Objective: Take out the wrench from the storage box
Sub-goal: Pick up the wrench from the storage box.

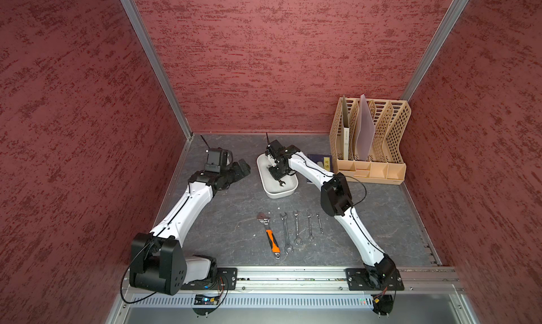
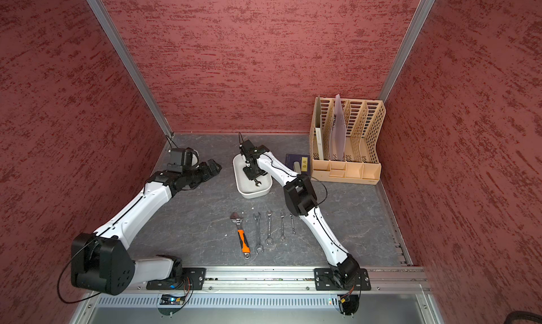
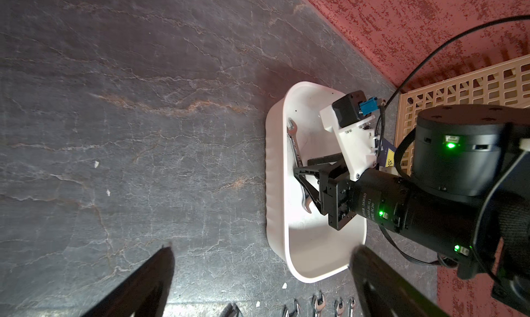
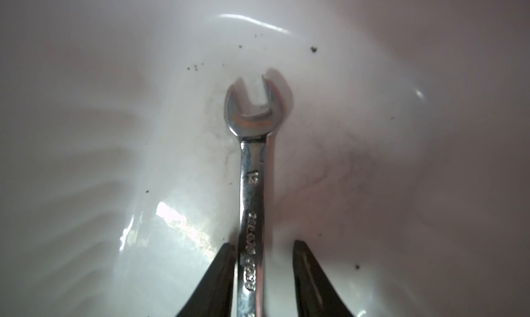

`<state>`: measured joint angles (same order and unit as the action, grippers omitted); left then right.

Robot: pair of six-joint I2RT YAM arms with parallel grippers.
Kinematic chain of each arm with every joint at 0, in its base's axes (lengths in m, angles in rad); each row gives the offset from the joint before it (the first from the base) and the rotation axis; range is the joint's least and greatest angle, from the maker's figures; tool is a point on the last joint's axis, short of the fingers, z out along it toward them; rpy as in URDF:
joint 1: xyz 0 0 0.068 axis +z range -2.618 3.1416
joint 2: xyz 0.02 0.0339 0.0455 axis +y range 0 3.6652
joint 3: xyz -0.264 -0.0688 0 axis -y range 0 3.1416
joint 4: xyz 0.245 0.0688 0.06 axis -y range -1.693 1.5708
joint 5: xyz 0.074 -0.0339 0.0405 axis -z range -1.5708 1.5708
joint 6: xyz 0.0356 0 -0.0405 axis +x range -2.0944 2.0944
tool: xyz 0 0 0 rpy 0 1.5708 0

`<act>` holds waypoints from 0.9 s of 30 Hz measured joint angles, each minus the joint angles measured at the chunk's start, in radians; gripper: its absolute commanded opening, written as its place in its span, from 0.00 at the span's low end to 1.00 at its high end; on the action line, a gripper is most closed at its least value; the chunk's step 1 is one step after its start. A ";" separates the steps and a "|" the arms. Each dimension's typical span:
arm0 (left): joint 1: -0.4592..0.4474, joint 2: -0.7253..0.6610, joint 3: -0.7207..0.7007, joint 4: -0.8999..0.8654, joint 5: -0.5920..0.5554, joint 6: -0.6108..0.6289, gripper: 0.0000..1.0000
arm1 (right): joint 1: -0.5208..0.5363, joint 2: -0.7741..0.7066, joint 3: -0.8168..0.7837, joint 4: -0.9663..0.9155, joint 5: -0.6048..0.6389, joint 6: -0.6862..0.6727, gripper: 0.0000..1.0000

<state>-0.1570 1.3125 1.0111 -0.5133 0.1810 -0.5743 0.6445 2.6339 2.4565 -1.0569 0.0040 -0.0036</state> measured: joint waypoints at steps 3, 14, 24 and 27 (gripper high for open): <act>0.006 0.001 0.000 0.000 0.000 0.000 1.00 | 0.000 0.000 -0.003 0.007 0.000 0.016 0.20; 0.025 0.003 0.000 0.000 0.001 0.000 1.00 | 0.000 -0.003 -0.005 0.013 0.002 0.072 0.13; 0.025 0.003 0.000 0.000 0.001 0.000 1.00 | 0.001 -0.014 -0.007 0.010 0.003 0.113 0.12; 0.025 0.003 0.000 0.000 0.002 0.000 1.00 | 0.001 -0.020 -0.007 0.005 0.008 0.122 0.12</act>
<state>-0.1318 1.3151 1.0111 -0.5129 0.1825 -0.5743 0.6453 2.6141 2.4493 -1.0515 0.0116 0.1188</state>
